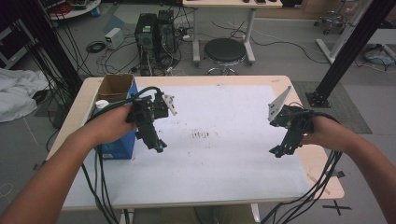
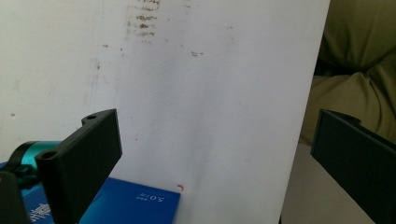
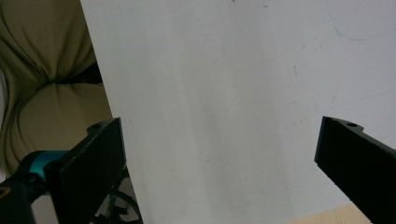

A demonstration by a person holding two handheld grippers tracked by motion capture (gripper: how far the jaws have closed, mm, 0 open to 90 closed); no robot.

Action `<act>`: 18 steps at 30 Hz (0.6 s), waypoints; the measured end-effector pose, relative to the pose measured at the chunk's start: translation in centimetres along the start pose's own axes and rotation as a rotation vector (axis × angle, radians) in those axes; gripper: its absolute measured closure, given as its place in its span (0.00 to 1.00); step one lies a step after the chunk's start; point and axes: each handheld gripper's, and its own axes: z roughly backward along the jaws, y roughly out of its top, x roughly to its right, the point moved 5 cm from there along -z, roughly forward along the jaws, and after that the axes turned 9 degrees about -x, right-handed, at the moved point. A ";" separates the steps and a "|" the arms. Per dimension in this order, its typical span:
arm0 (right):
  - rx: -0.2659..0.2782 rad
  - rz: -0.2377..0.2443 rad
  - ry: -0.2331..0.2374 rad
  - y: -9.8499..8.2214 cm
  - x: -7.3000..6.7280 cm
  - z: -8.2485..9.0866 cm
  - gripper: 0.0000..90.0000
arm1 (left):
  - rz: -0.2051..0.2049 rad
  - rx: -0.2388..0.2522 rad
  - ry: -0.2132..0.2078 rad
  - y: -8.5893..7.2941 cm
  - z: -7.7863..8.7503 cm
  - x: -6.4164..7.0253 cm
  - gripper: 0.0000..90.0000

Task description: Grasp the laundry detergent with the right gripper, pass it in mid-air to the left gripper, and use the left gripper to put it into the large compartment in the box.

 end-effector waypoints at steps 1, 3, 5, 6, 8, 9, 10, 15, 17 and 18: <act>0.000 0.002 0.000 0.0 0.0 0.0 0.01 | -0.002 -0.002 -0.005 0.1 -0.1 0.0 0.02; -0.001 0.005 0.000 0.0 0.1 -0.1 0.01 | -0.011 -0.007 -0.010 0.4 -0.2 -0.1 0.02; -0.007 -0.003 0.000 0.0 0.2 -0.1 0.01 | -0.017 -0.017 -0.005 0.7 -0.3 -0.2 0.02; -0.008 -0.003 -0.002 0.0 0.2 -0.2 0.01 | -0.016 -0.013 -0.009 0.9 -0.4 -0.3 0.02; -0.008 -0.005 0.002 0.0 0.2 -0.1 0.01 | -0.019 -0.011 -0.014 1.1 -0.4 -0.3 0.02; -0.007 -0.003 0.000 0.0 0.3 -0.2 0.01 | -0.022 -0.012 -0.014 1.3 -0.4 -0.5 0.02; -0.007 -0.006 0.001 0.0 0.3 -0.2 0.01 | -0.021 -0.010 -0.017 1.4 -0.5 -0.5 0.02; -0.009 -0.002 0.002 0.0 0.2 -0.2 0.01 | -0.021 -0.009 -0.025 1.7 -0.6 -0.6 0.02; -0.008 -0.005 0.001 0.0 0.2 -0.1 0.01 | -0.022 -0.010 -0.025 1.7 -0.6 -0.6 0.02; -0.009 -0.004 0.001 0.0 0.2 -0.1 0.01 | -0.023 -0.012 -0.028 1.7 -0.6 -0.6 0.02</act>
